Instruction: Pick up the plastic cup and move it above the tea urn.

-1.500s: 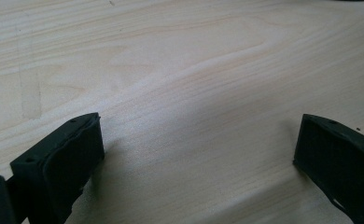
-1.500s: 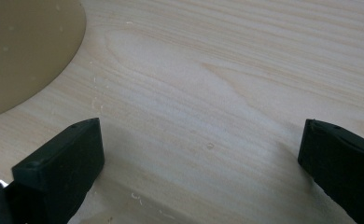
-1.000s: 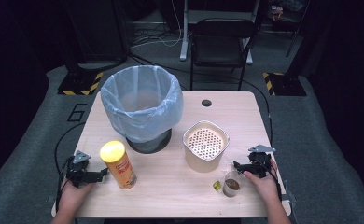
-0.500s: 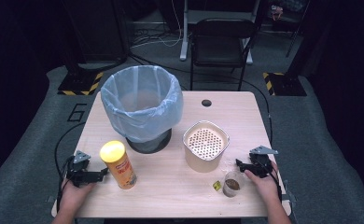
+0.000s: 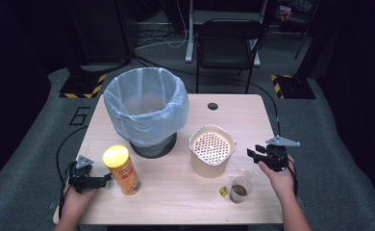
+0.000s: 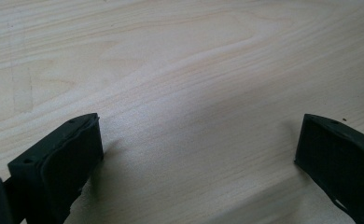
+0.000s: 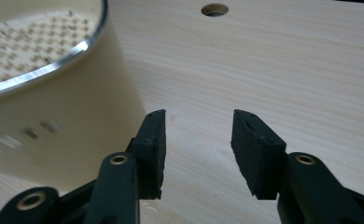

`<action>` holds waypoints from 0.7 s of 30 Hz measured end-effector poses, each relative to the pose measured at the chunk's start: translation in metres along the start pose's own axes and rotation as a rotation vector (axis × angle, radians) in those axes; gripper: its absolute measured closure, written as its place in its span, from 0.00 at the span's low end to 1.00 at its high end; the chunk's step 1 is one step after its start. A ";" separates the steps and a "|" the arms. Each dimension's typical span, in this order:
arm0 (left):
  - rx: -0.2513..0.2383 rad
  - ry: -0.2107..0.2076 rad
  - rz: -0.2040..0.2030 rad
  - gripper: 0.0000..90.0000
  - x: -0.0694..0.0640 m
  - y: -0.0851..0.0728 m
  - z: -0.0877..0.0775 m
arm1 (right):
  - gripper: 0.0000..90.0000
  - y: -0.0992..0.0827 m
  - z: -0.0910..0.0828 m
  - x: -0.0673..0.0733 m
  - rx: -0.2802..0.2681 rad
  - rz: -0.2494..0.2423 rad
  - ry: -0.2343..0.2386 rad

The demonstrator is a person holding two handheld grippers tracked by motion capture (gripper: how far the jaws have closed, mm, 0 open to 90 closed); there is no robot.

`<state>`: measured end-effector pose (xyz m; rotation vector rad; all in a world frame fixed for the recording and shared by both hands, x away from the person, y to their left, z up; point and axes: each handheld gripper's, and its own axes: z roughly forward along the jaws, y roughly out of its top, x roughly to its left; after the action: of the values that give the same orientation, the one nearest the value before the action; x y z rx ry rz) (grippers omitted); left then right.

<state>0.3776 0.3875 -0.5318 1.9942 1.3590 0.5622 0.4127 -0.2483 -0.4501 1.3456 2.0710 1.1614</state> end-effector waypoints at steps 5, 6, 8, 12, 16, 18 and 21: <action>0.000 0.001 0.000 0.01 0.000 0.000 0.000 | 0.64 0.025 -0.007 0.011 -0.030 -0.026 0.032; 0.000 0.001 0.000 0.01 0.000 0.000 0.000 | 0.63 0.029 -0.008 0.014 -0.033 -0.038 0.037; 0.000 0.002 0.000 0.01 0.000 0.000 0.000 | 0.62 0.037 -0.008 0.018 -0.038 -0.047 0.055; 0.008 0.005 -0.008 0.01 0.000 0.000 0.000 | 0.58 0.049 -0.005 0.028 -0.043 -0.062 0.086; 0.006 0.007 -0.008 0.01 -0.001 0.000 0.000 | 0.63 0.054 0.008 0.036 -0.004 -0.084 0.105; 0.006 0.007 -0.008 0.01 -0.001 0.000 0.000 | 0.66 0.054 0.014 0.039 0.010 -0.084 0.110; 0.006 0.007 -0.008 0.01 -0.001 0.000 0.000 | 0.72 0.054 0.024 0.041 0.037 -0.089 0.116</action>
<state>0.3774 0.3870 -0.5315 1.9928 1.3735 0.5629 0.4404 -0.1915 -0.4153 1.2152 2.2197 1.1944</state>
